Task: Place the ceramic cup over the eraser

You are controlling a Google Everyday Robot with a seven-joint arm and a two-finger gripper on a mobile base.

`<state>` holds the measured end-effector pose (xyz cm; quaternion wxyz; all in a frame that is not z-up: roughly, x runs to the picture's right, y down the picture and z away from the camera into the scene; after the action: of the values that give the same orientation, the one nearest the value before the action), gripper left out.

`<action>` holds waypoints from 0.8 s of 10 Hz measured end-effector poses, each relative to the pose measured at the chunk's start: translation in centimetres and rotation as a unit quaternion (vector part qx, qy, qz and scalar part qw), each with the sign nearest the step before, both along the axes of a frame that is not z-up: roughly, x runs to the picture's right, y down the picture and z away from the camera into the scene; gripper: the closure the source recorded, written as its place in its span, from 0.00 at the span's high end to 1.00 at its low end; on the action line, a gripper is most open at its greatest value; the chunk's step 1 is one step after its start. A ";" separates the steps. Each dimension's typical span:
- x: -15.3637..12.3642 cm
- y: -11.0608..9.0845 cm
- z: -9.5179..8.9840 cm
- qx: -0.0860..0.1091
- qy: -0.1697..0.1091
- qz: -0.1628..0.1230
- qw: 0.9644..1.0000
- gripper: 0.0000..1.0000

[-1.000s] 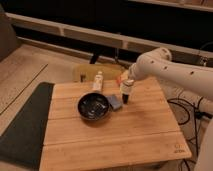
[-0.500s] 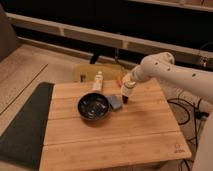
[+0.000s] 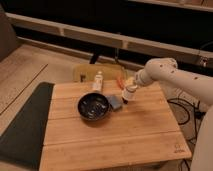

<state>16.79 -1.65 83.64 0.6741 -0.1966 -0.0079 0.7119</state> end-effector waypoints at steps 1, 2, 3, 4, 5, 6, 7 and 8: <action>0.0 0.3 0.6 -0.006 -0.004 0.001 1.000 0.04; -0.1 0.7 1.2 -0.016 -0.009 -0.001 1.000 0.15; -0.2 0.9 1.6 -0.022 -0.012 -0.003 1.000 0.22; -0.4 1.1 2.1 -0.030 -0.017 -0.007 0.999 0.33; -0.6 1.3 2.7 -0.038 -0.022 -0.011 0.999 0.45; -0.6 1.3 2.9 -0.043 -0.024 -0.014 0.999 0.53; -0.7 1.3 3.2 -0.048 -0.026 -0.017 0.998 0.59; -0.7 1.2 3.5 -0.053 -0.028 -0.021 0.998 0.60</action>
<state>16.10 -0.42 87.14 0.6769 -0.2519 0.0144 0.6915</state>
